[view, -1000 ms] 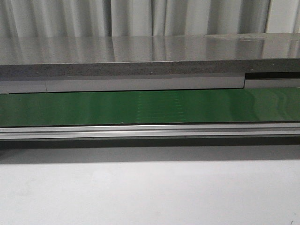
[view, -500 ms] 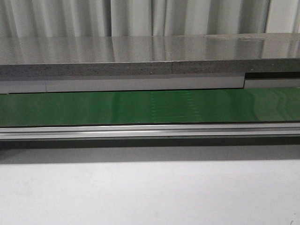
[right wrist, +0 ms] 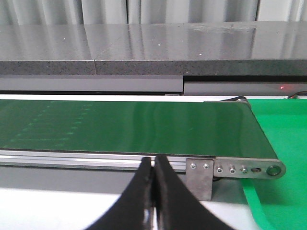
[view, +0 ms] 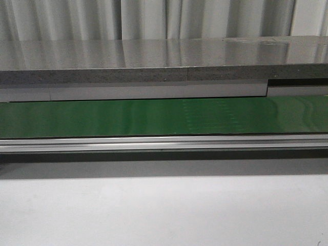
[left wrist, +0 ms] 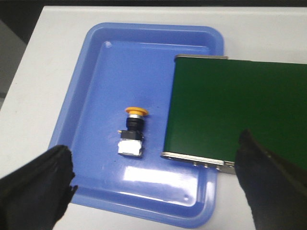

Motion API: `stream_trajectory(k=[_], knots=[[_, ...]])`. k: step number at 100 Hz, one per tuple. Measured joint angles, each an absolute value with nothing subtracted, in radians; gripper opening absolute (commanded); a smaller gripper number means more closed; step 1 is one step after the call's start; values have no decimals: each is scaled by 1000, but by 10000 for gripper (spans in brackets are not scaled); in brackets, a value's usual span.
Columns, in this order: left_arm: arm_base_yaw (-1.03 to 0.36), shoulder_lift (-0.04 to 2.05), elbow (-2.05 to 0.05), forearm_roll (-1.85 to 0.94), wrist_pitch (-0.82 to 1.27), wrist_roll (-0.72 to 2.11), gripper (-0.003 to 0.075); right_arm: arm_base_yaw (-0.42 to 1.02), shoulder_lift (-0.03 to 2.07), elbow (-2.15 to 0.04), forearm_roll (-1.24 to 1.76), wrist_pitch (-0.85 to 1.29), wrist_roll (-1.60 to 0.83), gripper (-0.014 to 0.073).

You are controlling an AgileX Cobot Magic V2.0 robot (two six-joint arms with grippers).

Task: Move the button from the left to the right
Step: 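Close the left gripper around the yellow button's body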

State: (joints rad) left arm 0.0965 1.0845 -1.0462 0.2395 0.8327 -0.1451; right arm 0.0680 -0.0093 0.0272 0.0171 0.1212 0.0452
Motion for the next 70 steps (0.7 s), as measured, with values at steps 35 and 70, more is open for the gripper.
stream_trajectory(k=[35, 70], knots=[[328, 1454, -1201, 98, 794, 7, 662, 68, -9, 27, 17, 121, 45, -67], [399, 1660, -1218, 47, 772, 88, 662, 68, -9, 27, 17, 121, 45, -67]])
